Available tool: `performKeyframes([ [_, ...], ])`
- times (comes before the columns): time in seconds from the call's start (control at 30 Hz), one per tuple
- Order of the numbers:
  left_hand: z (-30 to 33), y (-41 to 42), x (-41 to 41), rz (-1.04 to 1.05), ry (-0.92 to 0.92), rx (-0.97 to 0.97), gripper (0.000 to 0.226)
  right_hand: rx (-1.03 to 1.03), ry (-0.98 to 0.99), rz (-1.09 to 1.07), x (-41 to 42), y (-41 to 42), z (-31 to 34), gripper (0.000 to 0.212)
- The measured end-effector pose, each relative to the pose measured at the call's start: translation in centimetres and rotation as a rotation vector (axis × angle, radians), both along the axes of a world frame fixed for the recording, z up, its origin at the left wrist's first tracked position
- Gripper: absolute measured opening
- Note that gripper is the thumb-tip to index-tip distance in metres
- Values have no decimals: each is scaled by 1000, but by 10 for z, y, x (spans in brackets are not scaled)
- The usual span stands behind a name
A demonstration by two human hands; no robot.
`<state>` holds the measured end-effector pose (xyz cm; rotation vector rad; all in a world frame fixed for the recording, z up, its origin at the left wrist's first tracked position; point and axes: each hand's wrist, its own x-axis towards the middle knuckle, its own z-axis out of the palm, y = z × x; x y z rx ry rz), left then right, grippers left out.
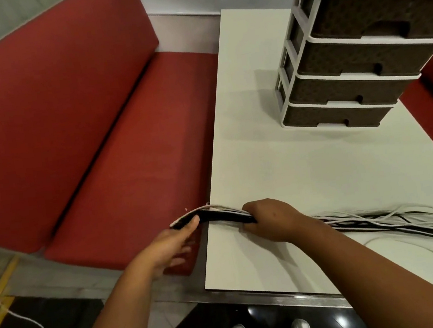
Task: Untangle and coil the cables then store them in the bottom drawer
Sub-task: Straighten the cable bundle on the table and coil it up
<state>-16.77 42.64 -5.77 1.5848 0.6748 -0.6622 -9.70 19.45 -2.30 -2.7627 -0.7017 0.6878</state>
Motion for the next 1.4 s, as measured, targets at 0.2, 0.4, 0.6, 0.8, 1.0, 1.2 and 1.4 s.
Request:
performKeyframes([
  [0.2,24,-6,5,-477,-755,915,64,22,39,29,4,5,6,17],
  [0.4,16,-66,34,-586,-875,927,19,80,20,81,5,9,20,7],
  [0.6,-1,-80,34,-549,-848,1184,25,52,-35,61,2,-7,8,19],
  [0.8,-11,-81,35,-461,-962,1218,44,-200,-34,-14,9,-59,19,15],
  [1.0,-13,-82,35,-456,-946,1220,40,-337,-258,-264,26,-157,48,7],
  [1.2,-15,-82,34,-430,-932,1230,29,-112,-532,-417,23,-190,31,32],
  [1.4,-19,-83,37,-437,-936,1255,23,-165,-90,-306,10,-185,31,91],
])
